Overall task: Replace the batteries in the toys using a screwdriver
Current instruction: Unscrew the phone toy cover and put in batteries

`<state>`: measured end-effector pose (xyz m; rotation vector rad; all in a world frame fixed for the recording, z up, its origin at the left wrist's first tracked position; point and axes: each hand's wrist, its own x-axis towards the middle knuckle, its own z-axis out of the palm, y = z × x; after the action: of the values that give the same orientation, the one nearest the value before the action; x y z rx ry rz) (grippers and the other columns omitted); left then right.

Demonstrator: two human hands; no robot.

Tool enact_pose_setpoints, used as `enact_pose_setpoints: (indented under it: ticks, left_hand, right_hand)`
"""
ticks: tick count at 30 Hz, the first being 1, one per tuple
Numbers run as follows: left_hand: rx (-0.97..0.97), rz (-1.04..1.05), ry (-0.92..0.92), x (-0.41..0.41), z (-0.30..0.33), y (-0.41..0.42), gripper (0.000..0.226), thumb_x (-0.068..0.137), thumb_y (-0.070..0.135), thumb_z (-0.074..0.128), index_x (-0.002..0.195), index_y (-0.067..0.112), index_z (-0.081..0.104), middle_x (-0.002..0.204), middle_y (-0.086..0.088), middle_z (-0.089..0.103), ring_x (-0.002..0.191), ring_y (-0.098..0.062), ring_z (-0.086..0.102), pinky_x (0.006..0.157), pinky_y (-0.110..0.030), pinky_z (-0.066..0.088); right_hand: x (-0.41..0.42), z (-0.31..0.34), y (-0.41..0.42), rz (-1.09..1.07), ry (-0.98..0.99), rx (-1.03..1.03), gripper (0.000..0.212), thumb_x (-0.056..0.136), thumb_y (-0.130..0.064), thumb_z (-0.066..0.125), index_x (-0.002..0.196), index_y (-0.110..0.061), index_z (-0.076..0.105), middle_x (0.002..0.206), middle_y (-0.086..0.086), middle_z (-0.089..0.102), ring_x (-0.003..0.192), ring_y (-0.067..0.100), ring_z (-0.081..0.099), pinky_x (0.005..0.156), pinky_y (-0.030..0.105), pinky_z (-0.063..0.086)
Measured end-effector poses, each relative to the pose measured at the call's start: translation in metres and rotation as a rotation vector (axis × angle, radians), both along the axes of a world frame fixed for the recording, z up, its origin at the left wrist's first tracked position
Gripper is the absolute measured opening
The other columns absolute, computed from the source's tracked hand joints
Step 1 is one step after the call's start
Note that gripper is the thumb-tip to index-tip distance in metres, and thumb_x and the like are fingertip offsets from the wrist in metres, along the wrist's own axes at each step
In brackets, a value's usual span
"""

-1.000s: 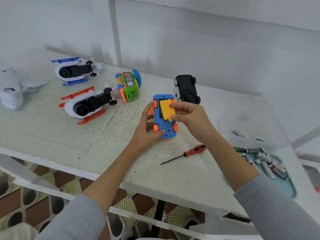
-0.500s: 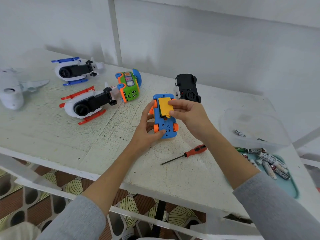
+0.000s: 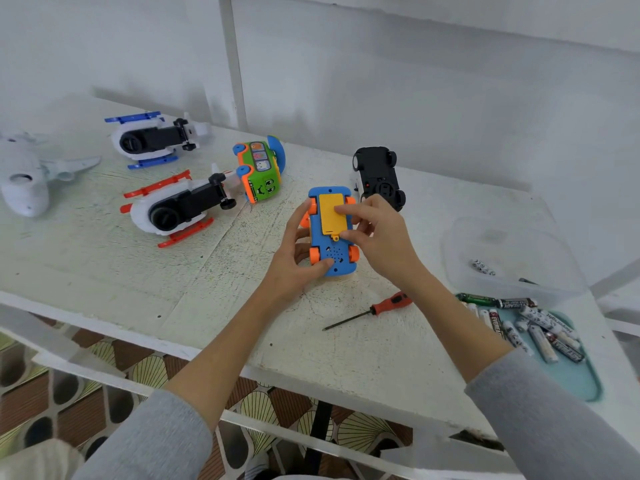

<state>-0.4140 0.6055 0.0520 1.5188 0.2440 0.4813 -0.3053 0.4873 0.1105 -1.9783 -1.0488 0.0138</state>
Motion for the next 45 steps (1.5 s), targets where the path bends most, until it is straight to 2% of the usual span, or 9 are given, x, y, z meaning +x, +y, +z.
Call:
enact_pose_setpoints:
  ticks: [4,19,21,25,30,33,35,40,45]
  left_hand:
    - [-0.003,0.004,-0.001,0.000,-0.001,0.000,0.088,0.073,0.009,0.071,0.129,0.064,0.034,0.127,-0.005,0.048,0.111,-0.021,0.061,0.084,-0.042,0.057]
    - [-0.005,0.008,0.012,-0.001,0.004,-0.002,0.086,0.072,0.012,0.072,0.127,0.066,0.035,0.128,-0.004,0.049,0.112,-0.023,0.061,0.088,-0.047,0.056]
    - [-0.007,0.007,0.014,-0.002,0.004,-0.002,0.085,0.072,0.012,0.072,0.127,0.066,0.035,0.127,-0.003,0.049,0.112,-0.023,0.061,0.088,-0.047,0.056]
    - [-0.001,0.010,0.021,-0.002,0.005,-0.002,0.086,0.072,0.012,0.072,0.127,0.066,0.034,0.125,-0.002,0.050,0.110,-0.021,0.061,0.087,-0.043,0.056]
    - [0.010,0.046,0.009,-0.002,0.005,-0.004,0.087,0.069,0.012,0.073,0.123,0.069,0.036,0.124,-0.002,0.051,0.107,-0.016,0.062,0.080,-0.035,0.057]
    - [0.034,0.096,-0.005,-0.002,0.003,-0.005,0.087,0.070,0.014,0.075,0.125,0.067,0.035,0.128,-0.004,0.051,0.108,-0.014,0.062,0.083,-0.037,0.057]
    - [0.052,0.142,-0.026,-0.003,0.002,-0.007,0.089,0.074,0.008,0.076,0.128,0.063,0.033,0.126,0.001,0.053,0.105,-0.008,0.063,0.082,-0.033,0.057]
    - [0.090,0.205,-0.061,-0.004,0.001,-0.008,0.085,0.080,-0.005,0.070,0.135,0.046,0.029,0.125,0.009,0.053,0.103,0.000,0.062,0.075,-0.019,0.053]
    - [0.116,0.216,-0.057,-0.003,-0.001,-0.007,0.087,0.080,-0.004,0.071,0.133,0.050,0.029,0.126,0.011,0.052,0.105,-0.002,0.061,0.076,-0.020,0.054]
  right_hand:
    - [0.001,-0.009,0.000,0.010,-0.110,0.016,0.037,0.079,-0.001,0.067,0.115,-0.009,0.064,0.087,0.003,0.044,0.070,0.000,0.042,0.071,0.005,0.039]
    - [0.001,-0.003,0.001,0.075,-0.118,-0.091,0.038,0.079,-0.011,0.071,0.116,-0.005,0.060,0.093,0.004,0.042,0.075,0.001,0.040,0.069,0.001,0.035]
    - [0.002,-0.005,0.001,0.080,-0.155,-0.142,0.038,0.083,-0.014,0.068,0.119,-0.006,0.059,0.094,0.006,0.043,0.080,0.008,0.043,0.074,0.008,0.040]
    - [0.003,-0.006,-0.002,0.098,-0.217,-0.267,0.041,0.087,-0.021,0.062,0.126,-0.012,0.054,0.102,0.006,0.046,0.092,0.016,0.044,0.080,0.035,0.048]
    - [0.008,0.006,-0.009,0.132,-0.146,-0.305,0.049,0.086,-0.011,0.062,0.132,-0.022,0.049,0.103,0.004,0.040,0.096,0.014,0.039,0.082,0.020,0.037]
    - [0.007,0.018,-0.026,0.135,-0.145,-0.209,0.049,0.082,-0.004,0.064,0.126,-0.022,0.055,0.101,0.005,0.046,0.085,0.002,0.043,0.074,0.006,0.034]
    - [0.006,0.025,-0.045,0.174,-0.073,-0.219,0.039,0.079,-0.005,0.068,0.114,-0.022,0.063,0.097,0.001,0.050,0.080,-0.001,0.045,0.070,0.005,0.036]
    - [0.006,0.011,-0.082,0.314,0.012,-0.651,0.031,0.075,-0.016,0.075,0.103,-0.027,0.070,0.101,-0.007,0.054,0.091,0.009,0.048,0.074,0.006,0.032]
    - [0.005,-0.009,-0.091,0.288,-0.037,-0.659,0.034,0.074,-0.019,0.076,0.108,-0.022,0.069,0.099,-0.007,0.049,0.092,0.009,0.039,0.076,0.007,0.030]
